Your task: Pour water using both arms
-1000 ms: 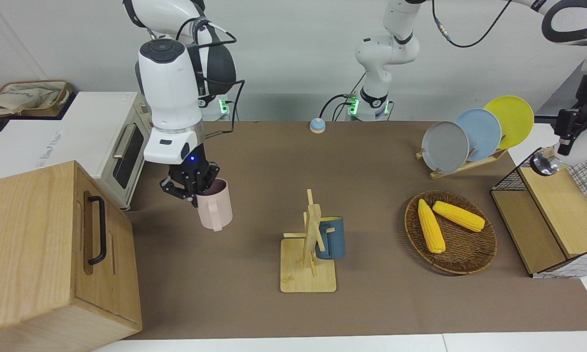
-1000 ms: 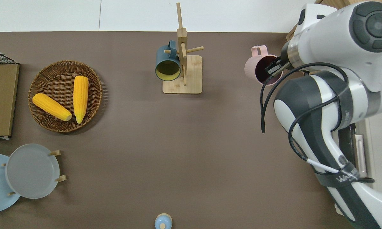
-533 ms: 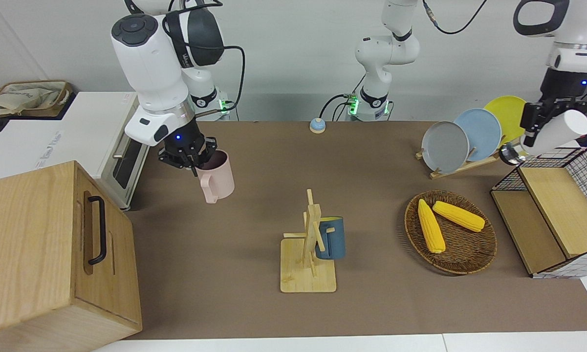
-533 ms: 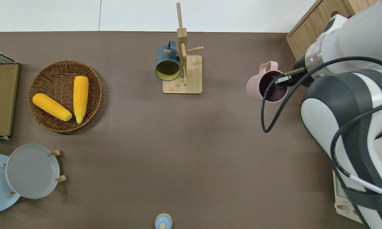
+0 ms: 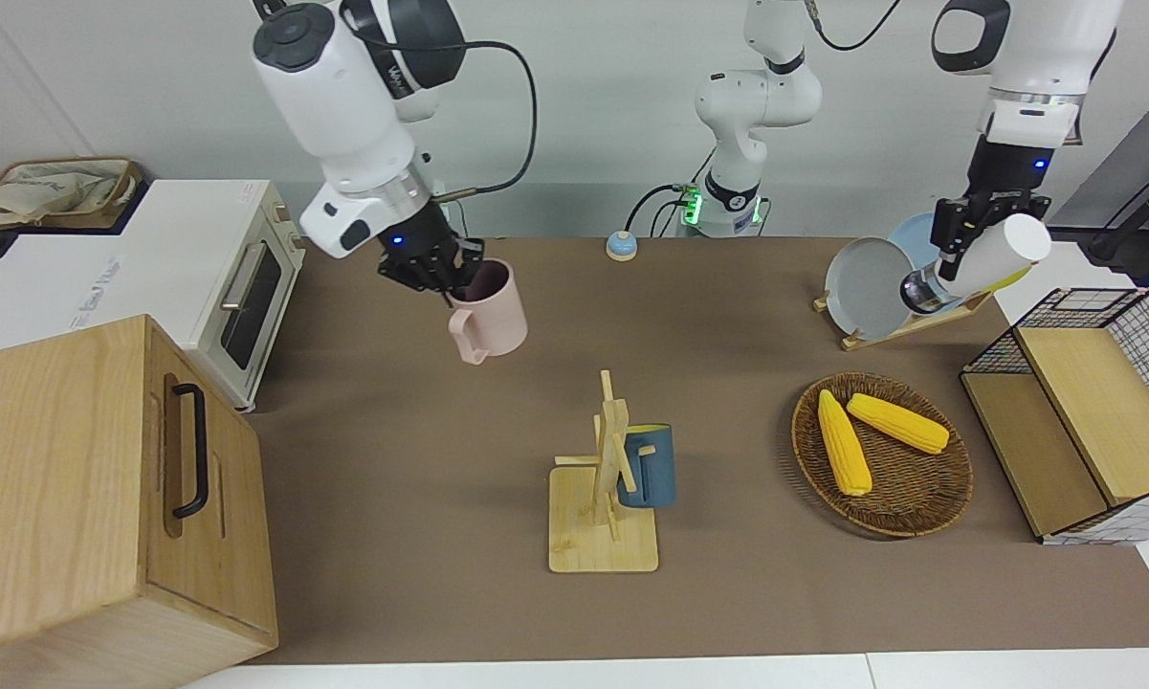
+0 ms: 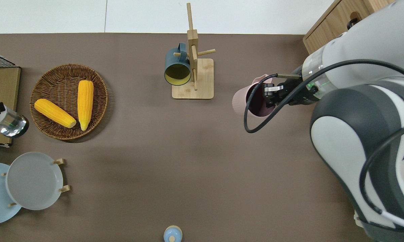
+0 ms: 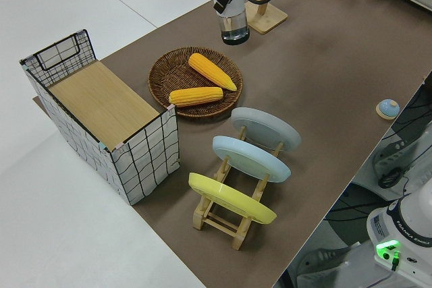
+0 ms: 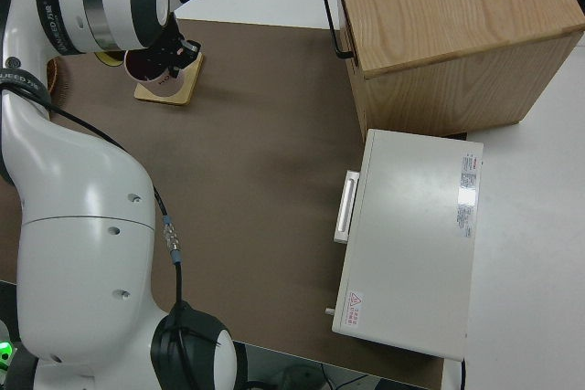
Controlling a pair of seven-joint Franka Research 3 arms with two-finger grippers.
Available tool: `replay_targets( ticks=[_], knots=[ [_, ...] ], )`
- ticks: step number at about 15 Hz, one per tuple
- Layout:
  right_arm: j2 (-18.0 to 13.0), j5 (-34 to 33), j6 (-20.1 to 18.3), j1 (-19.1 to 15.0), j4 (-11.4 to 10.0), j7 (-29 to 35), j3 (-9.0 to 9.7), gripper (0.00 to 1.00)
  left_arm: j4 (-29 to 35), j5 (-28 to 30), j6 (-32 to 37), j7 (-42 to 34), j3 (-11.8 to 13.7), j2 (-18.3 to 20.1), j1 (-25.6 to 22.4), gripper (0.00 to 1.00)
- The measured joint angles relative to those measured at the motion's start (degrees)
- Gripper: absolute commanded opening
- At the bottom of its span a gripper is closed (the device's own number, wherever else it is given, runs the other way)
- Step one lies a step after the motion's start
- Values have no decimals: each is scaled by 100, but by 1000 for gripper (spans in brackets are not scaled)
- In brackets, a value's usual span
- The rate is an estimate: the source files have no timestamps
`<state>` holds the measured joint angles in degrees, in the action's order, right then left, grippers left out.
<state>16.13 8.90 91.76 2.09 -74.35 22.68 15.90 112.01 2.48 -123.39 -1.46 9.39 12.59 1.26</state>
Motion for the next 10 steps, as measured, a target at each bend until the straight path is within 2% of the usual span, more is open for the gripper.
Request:
replay_targets(
  ticks=[2, 5, 7, 10],
  knots=[
    [1, 4, 32, 39, -9, 762, 389, 14, 535, -5, -180, 4, -47, 358, -1, 0],
    [12, 1, 442, 172, -157, 1456, 861, 14, 1365, -12, -344, 6, -127, 979, -3, 0],
    [38, 1, 561, 205, -236, 1546, 993, 14, 1743, -17, -456, 10, -161, 1255, -4, 0],
    [110, 1, 967, 226, -350, 1896, 1223, 14, 2276, -22, -692, 13, -224, 1558, -6, 0]
  ],
)
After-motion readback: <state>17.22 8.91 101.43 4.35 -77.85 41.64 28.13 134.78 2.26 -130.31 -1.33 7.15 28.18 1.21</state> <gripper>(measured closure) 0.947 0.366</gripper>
